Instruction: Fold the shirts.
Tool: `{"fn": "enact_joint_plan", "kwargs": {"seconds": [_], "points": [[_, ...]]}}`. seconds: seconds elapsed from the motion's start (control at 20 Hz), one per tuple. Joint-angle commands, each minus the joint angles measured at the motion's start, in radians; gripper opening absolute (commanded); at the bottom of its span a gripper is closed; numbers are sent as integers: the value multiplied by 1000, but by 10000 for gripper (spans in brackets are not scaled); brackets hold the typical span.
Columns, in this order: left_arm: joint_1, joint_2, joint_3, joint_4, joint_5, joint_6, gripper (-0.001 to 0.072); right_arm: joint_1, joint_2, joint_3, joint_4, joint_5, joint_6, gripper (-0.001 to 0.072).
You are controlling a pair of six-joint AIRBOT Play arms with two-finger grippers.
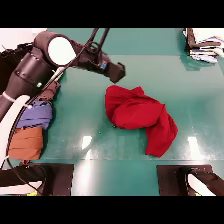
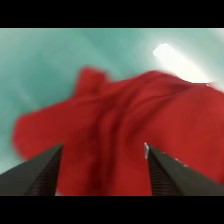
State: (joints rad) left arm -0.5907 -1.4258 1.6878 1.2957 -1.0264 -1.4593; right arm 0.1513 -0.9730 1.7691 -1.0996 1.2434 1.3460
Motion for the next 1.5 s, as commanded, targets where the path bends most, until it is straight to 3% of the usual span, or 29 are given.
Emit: {"fn": "enact_joint_plan", "kwargs": {"seconds": [0.0,0.25,0.45,0.8,0.9,0.95,1.2,1.45], "points": [[130,-57,-114,-17,-14,-56,608,1,-1,1,-1,12,1,15],[251,-242,-256,-251,60,-51,608,1,-11,-1,1,18,2,15],[214,-331,-256,-319,153,5,607,1,-44,0,7,37,44,15],[190,-352,-256,-361,246,9,602,1,-93,-1,8,96,80,15],[191,-351,-256,-359,251,37,74,1,-95,-1,5,97,97,15],[200,-350,-251,-357,246,46,26,1,-95,-1,5,100,98,15],[358,-227,-155,-302,149,47,24,0,-77,-45,-171,251,190,15],[476,-55,-146,-166,119,78,25,0,29,-458,-236,167,242,16]]}}
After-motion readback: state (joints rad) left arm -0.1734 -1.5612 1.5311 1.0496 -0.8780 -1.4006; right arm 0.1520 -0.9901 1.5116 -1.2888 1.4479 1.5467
